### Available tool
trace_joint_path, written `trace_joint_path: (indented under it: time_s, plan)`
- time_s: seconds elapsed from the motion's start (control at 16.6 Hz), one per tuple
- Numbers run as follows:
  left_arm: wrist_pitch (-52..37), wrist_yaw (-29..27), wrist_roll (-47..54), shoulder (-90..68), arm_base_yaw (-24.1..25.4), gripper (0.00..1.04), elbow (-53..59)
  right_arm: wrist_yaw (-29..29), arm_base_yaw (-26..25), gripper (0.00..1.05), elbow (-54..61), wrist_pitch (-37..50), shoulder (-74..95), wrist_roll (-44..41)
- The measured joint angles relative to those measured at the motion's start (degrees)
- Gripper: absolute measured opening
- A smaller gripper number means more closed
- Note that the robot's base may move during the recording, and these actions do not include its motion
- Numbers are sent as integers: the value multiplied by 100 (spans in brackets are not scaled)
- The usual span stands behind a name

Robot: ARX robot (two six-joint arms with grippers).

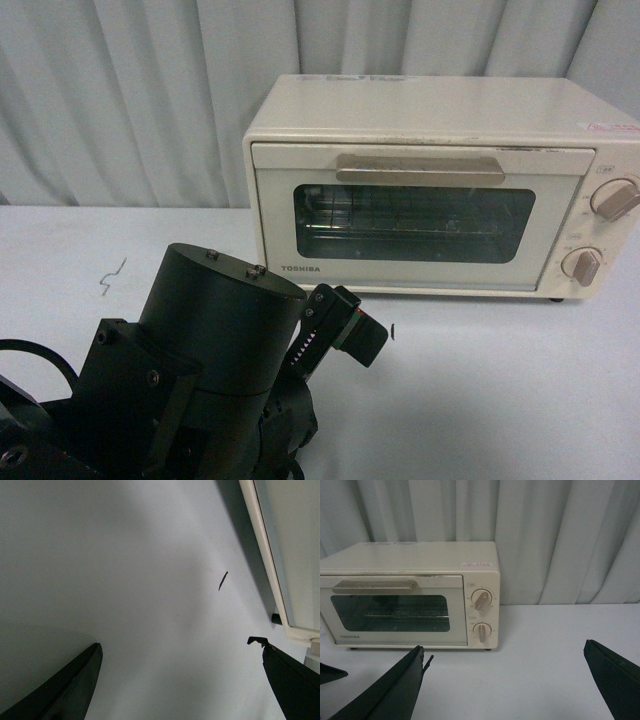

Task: Open oven

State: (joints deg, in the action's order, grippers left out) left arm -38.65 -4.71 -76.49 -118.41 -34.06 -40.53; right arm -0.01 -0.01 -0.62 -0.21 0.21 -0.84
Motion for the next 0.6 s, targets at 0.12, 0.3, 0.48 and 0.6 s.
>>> trace_joint_path:
  time_s: [0.12, 0.3, 0.48, 0.6]
  plan:
    - [0, 0, 0, 2, 0, 98, 0, 0, 0, 98, 0, 0, 0, 0]
    - [0, 0, 0, 2, 0, 98, 0, 0, 0, 98, 0, -2, 0, 0]
    - [0, 0, 0, 2, 0, 98, 4, 1375, 697, 98, -79, 1152, 623, -857]
    - [2, -22, 0, 2, 0, 98, 7, 1443, 557, 98, -511, 2660, 2299, -2044]
